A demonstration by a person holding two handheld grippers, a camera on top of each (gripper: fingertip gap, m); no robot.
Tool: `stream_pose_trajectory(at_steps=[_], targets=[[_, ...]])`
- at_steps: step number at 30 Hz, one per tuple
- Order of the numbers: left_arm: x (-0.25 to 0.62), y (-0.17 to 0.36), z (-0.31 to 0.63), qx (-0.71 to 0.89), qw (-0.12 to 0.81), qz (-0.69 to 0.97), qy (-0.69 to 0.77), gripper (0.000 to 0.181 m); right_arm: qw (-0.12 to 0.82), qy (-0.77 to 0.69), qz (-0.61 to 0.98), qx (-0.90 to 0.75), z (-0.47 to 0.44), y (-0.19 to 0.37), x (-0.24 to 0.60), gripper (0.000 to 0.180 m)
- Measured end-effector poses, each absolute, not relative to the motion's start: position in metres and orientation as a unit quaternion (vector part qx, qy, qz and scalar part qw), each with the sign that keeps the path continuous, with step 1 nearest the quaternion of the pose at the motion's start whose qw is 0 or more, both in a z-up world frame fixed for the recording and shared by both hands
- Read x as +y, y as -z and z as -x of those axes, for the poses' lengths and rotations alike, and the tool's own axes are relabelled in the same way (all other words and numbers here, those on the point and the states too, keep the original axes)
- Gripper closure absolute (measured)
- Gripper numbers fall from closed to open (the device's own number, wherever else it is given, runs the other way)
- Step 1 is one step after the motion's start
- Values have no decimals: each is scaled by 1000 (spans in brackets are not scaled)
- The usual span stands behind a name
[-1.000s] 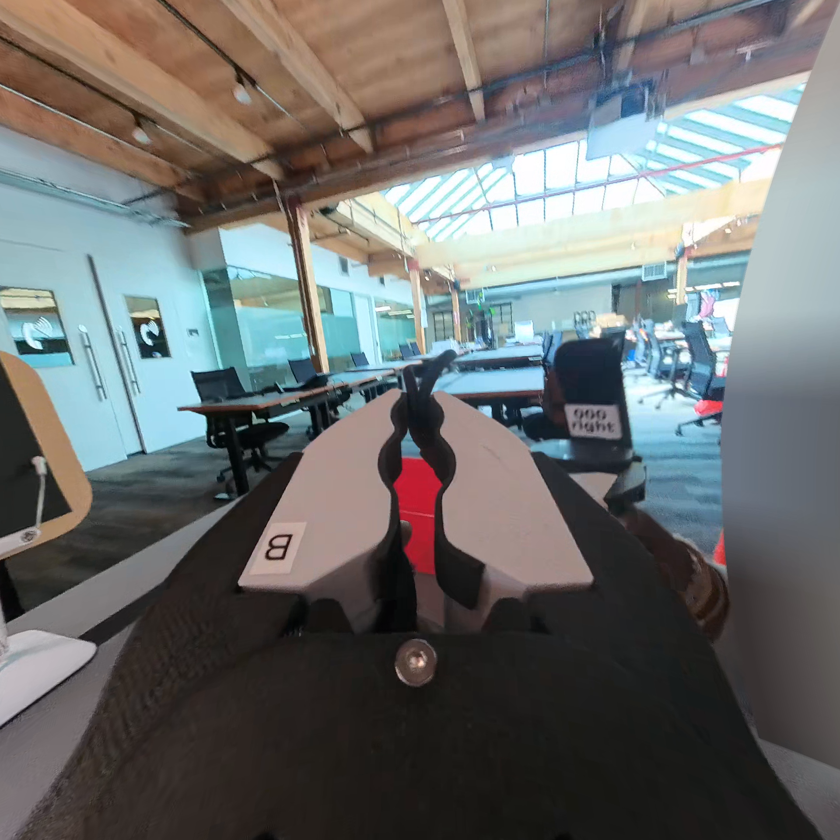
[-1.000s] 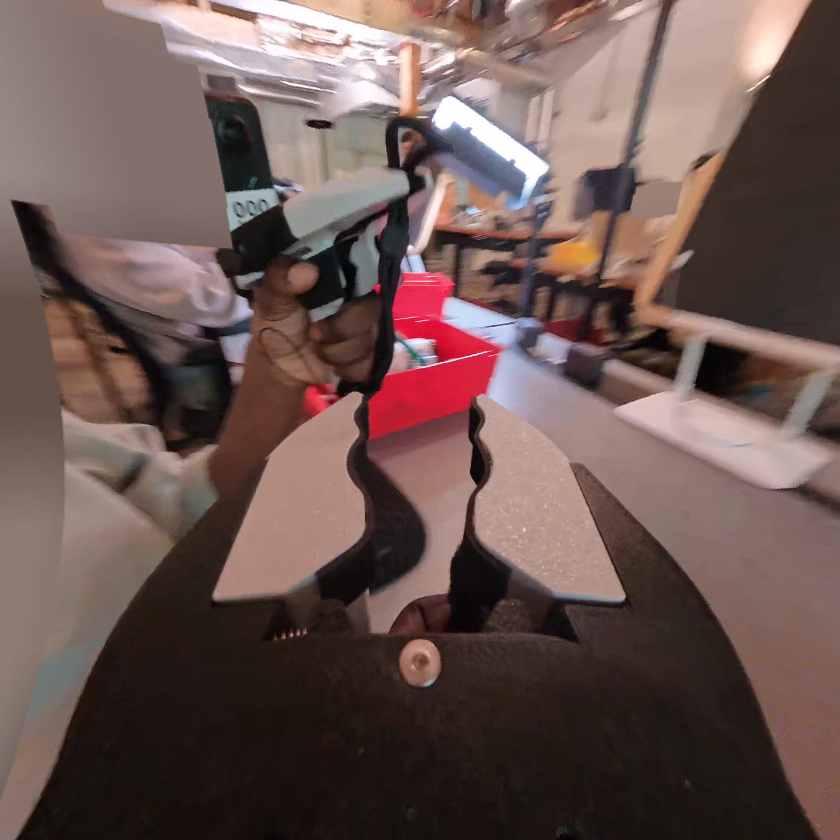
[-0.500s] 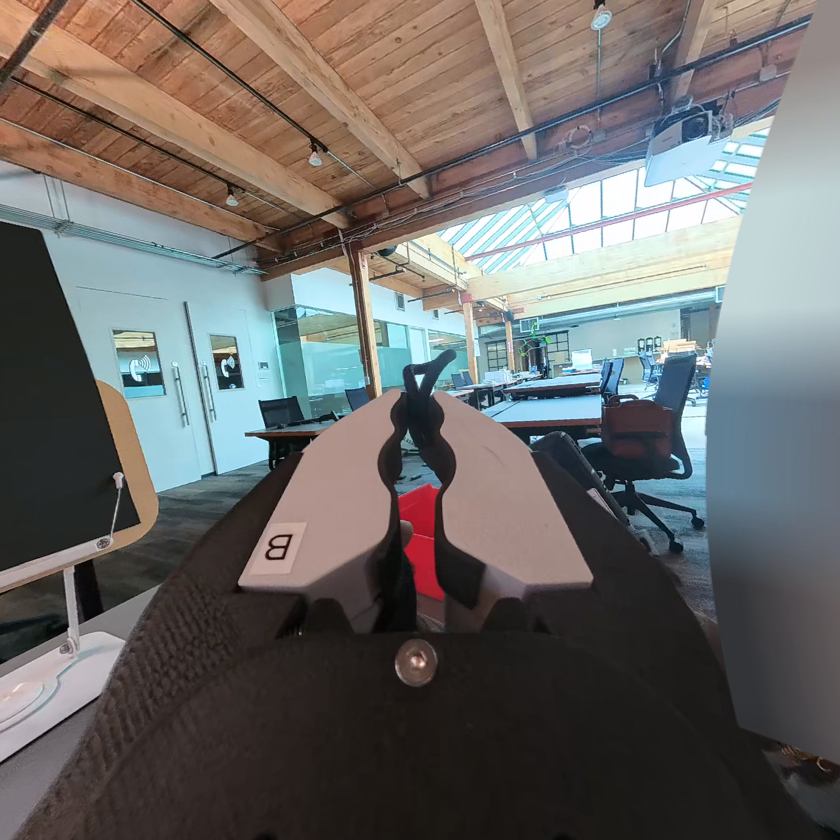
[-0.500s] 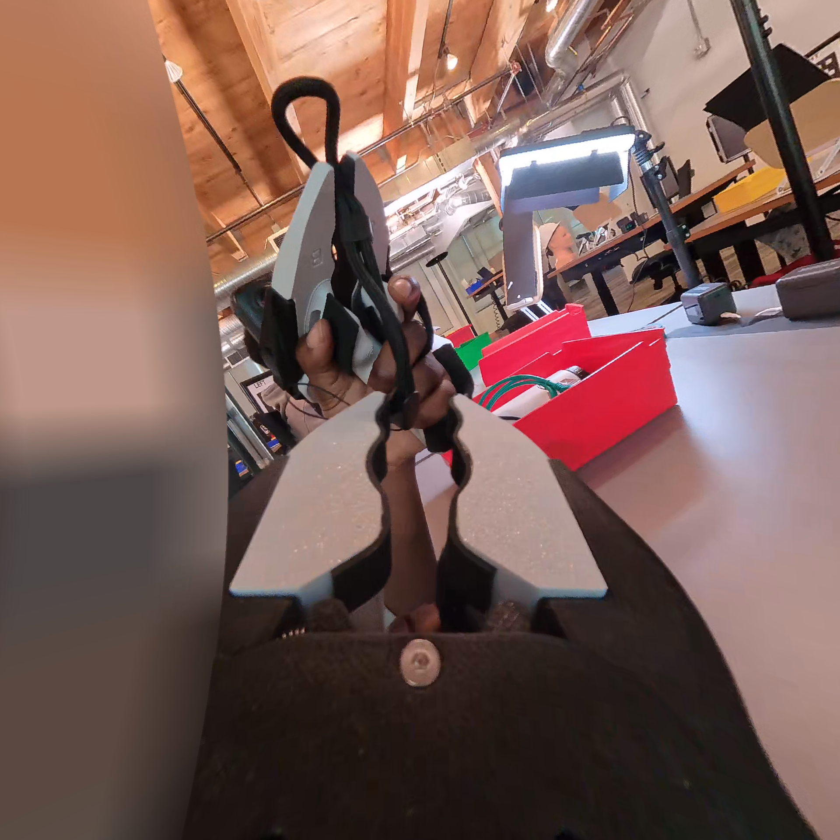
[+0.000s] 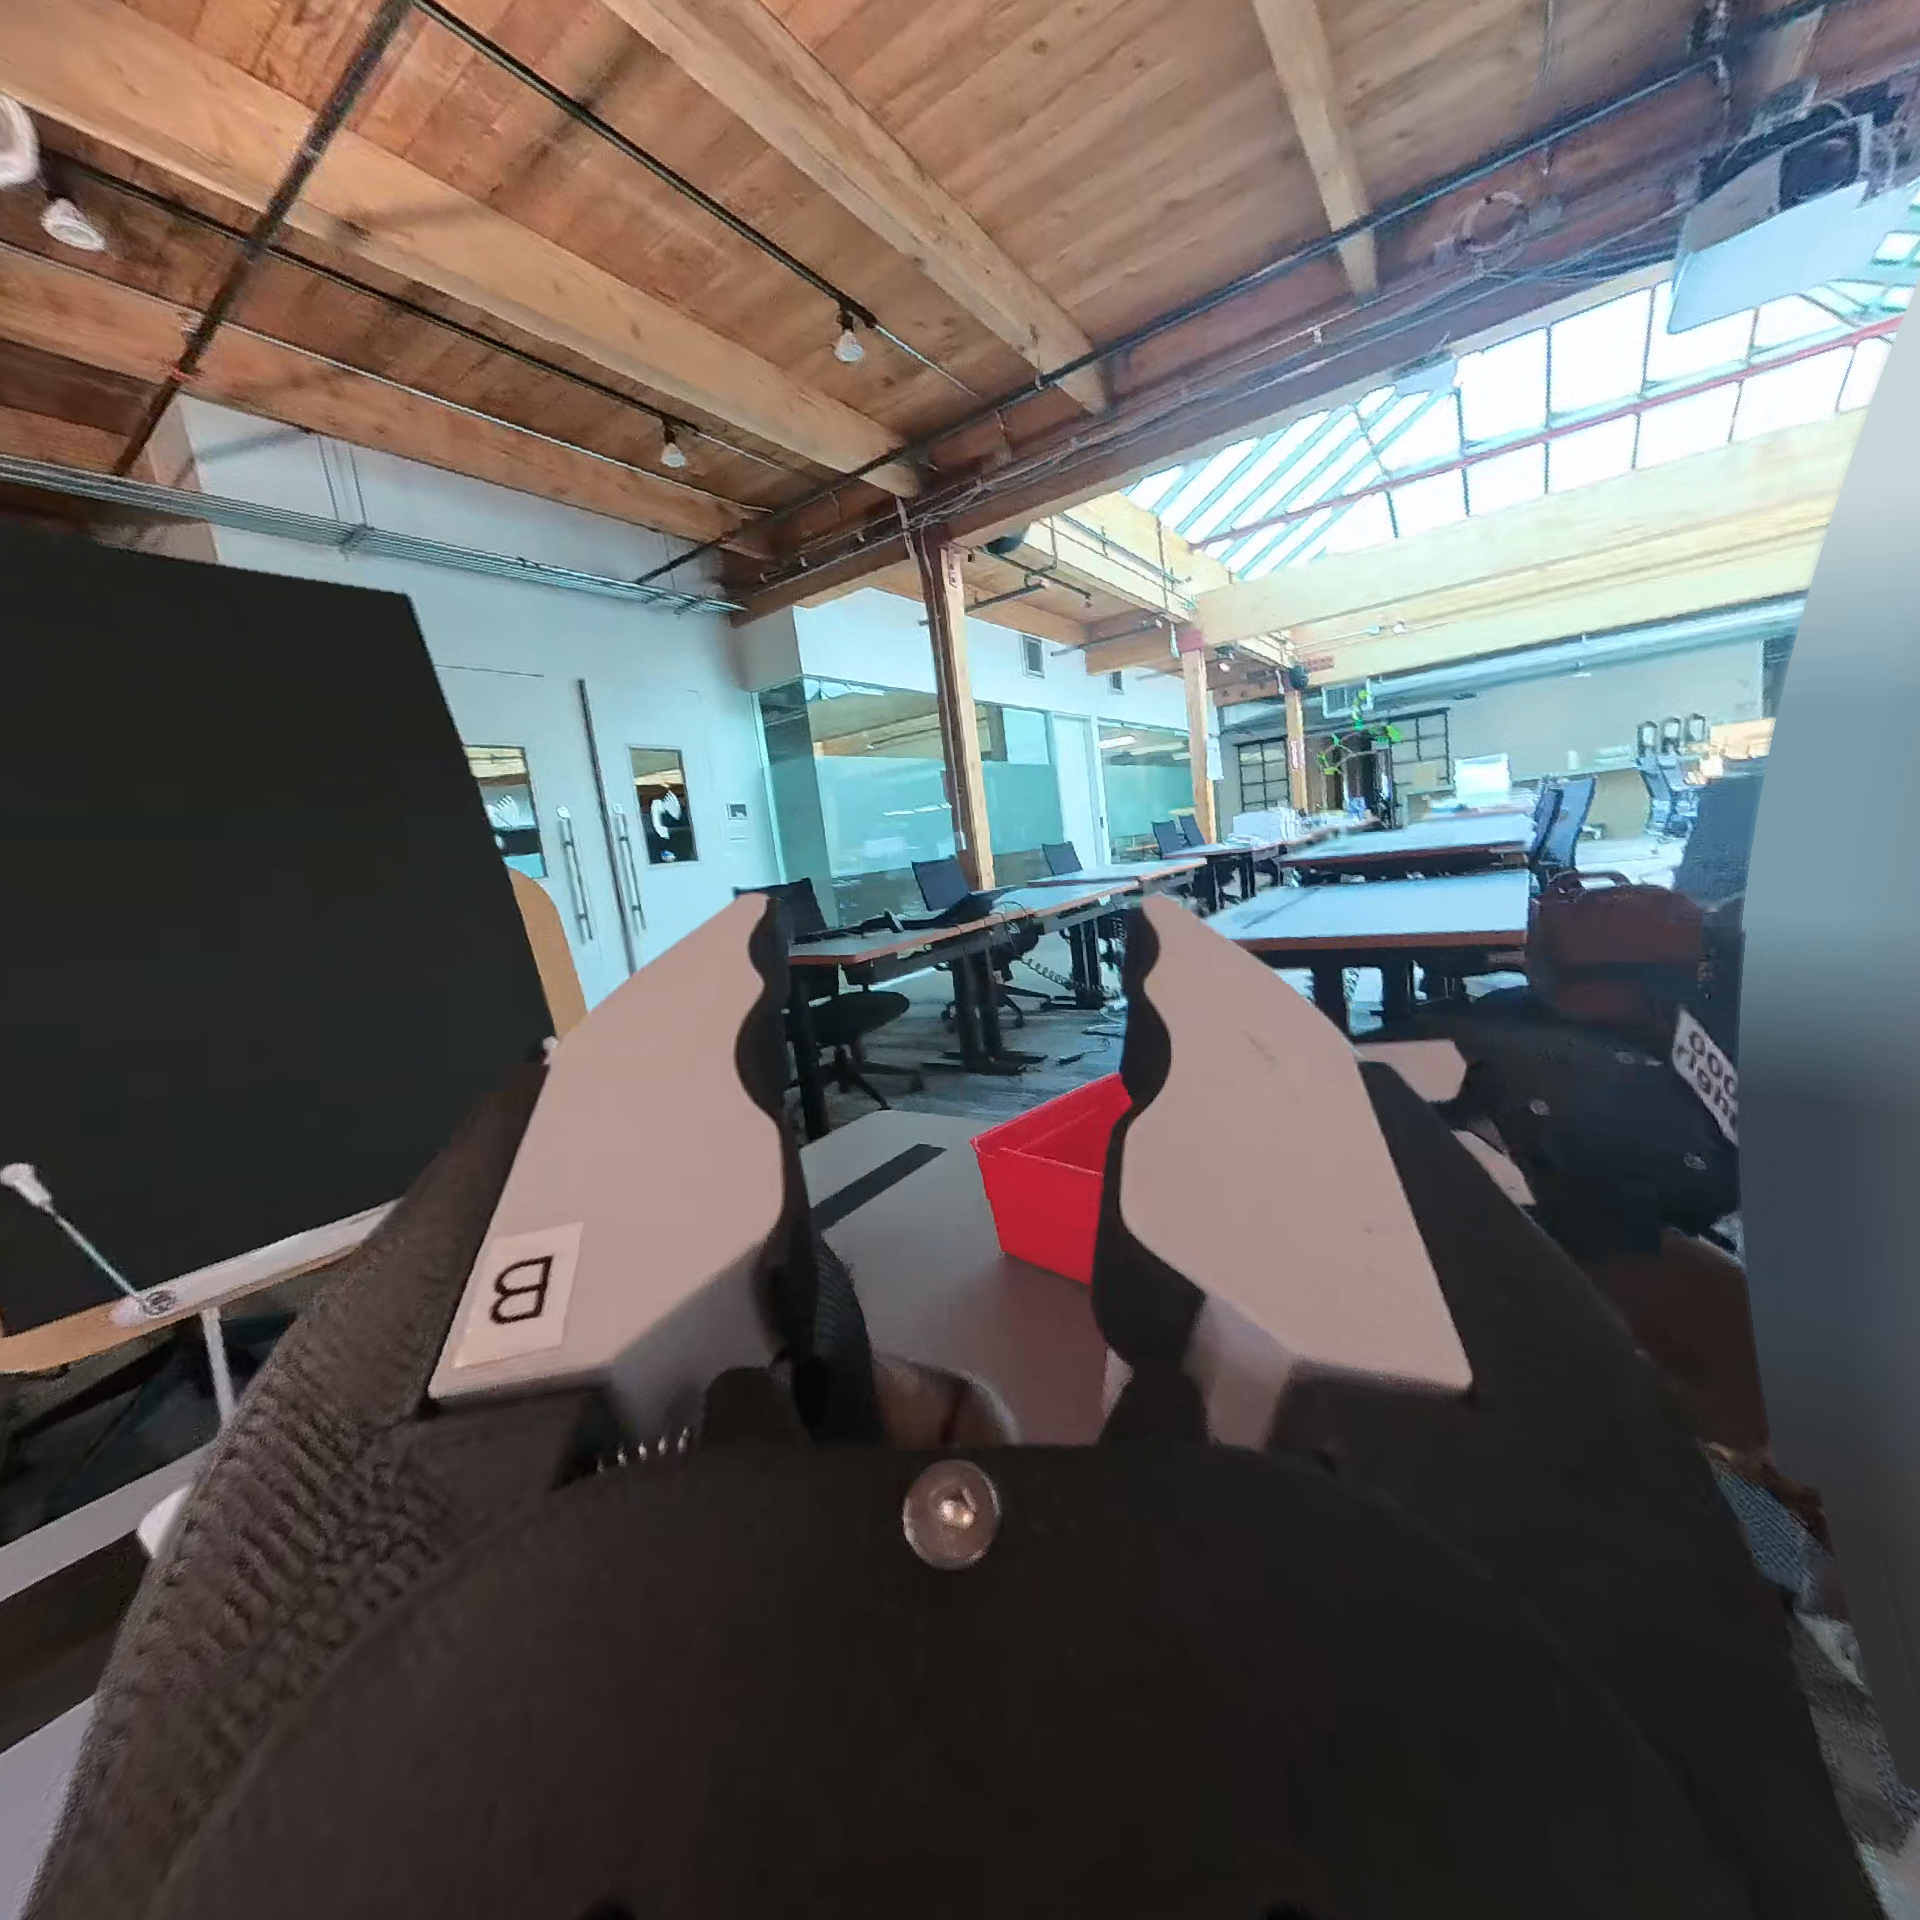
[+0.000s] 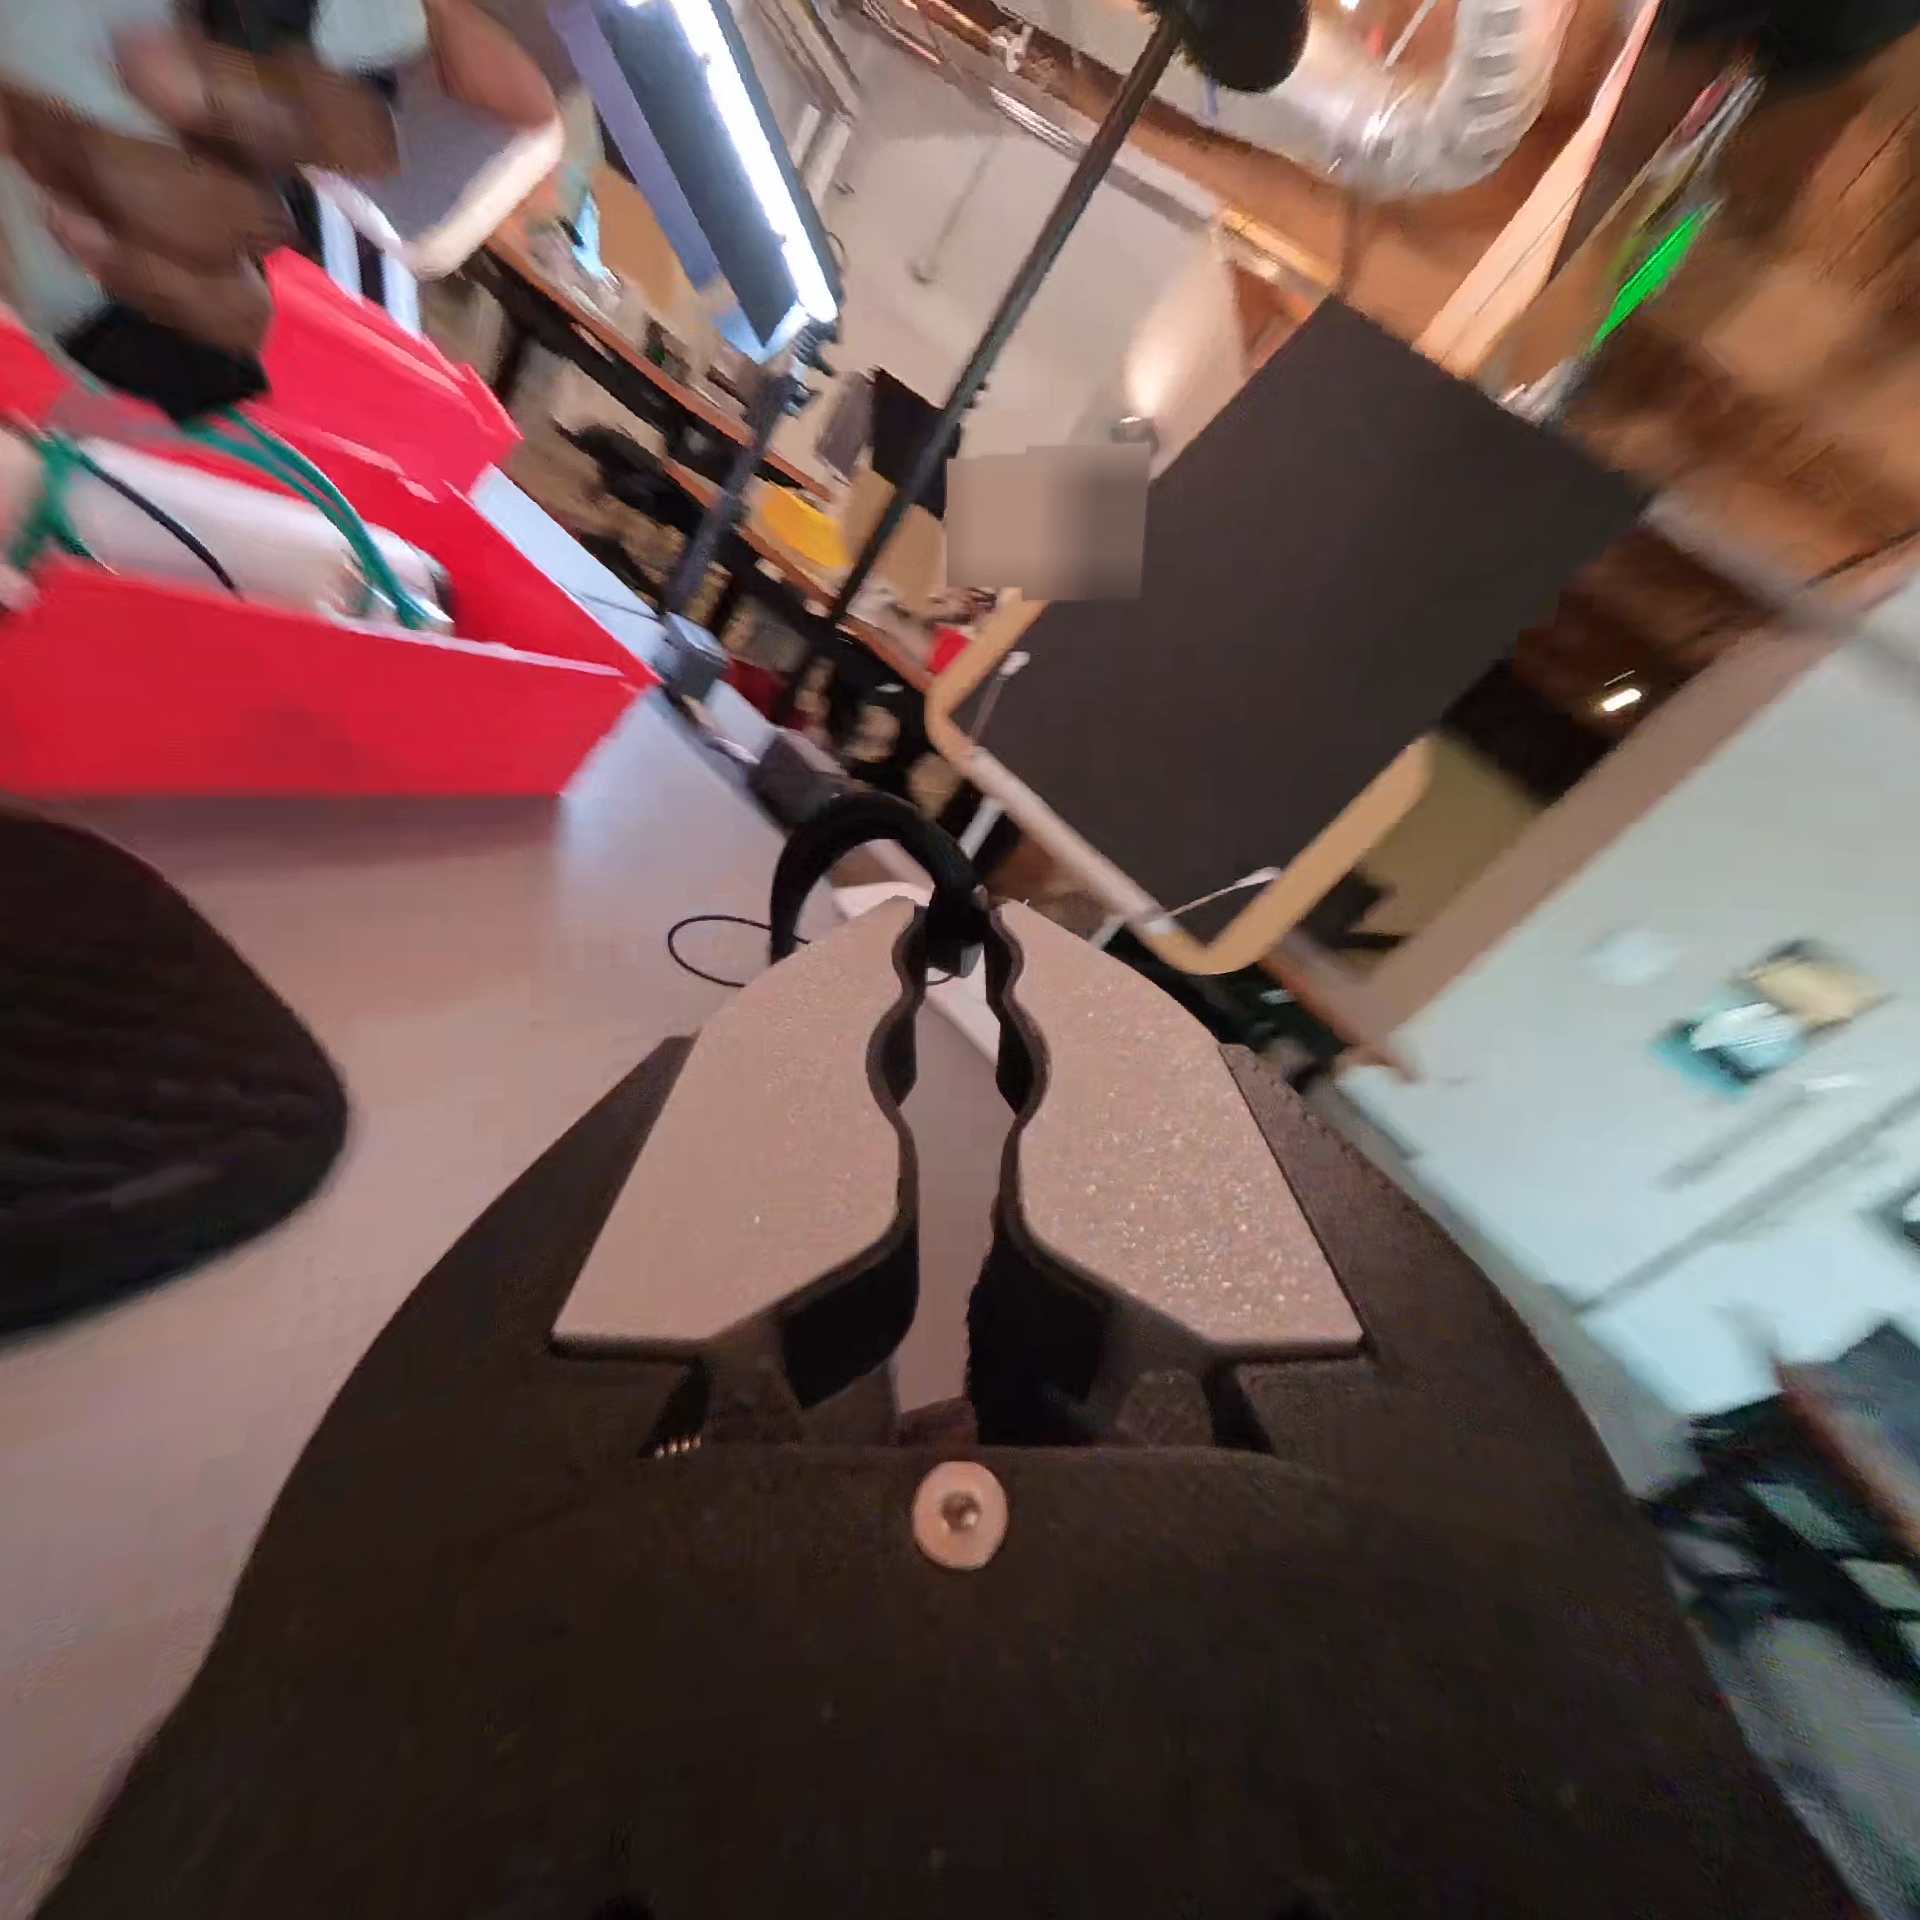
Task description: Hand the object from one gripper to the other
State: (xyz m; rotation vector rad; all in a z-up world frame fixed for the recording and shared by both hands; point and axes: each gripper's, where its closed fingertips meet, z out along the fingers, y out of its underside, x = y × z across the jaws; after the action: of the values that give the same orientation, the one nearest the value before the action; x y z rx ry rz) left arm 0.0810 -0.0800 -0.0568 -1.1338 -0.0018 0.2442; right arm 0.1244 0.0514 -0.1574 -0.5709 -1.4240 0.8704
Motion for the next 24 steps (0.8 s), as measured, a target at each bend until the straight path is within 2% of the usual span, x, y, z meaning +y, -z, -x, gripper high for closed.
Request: stream_pose_trajectory(at_steps=[5,11,19,24], targets=[[-40,92,-114,75,767,633,-72,122,719,-271,164,-619,-131,150,47,170],[11,145,-145,170,677,713,-68,130,749,-237,106,-609,-140,146,35,170],[23,153,-155,187,670,717,-55,161,756,-205,79,-617,-140,150,28,170],[23,155,-157,192,665,720,-52,174,761,-202,78,-611,-142,148,27,171]])
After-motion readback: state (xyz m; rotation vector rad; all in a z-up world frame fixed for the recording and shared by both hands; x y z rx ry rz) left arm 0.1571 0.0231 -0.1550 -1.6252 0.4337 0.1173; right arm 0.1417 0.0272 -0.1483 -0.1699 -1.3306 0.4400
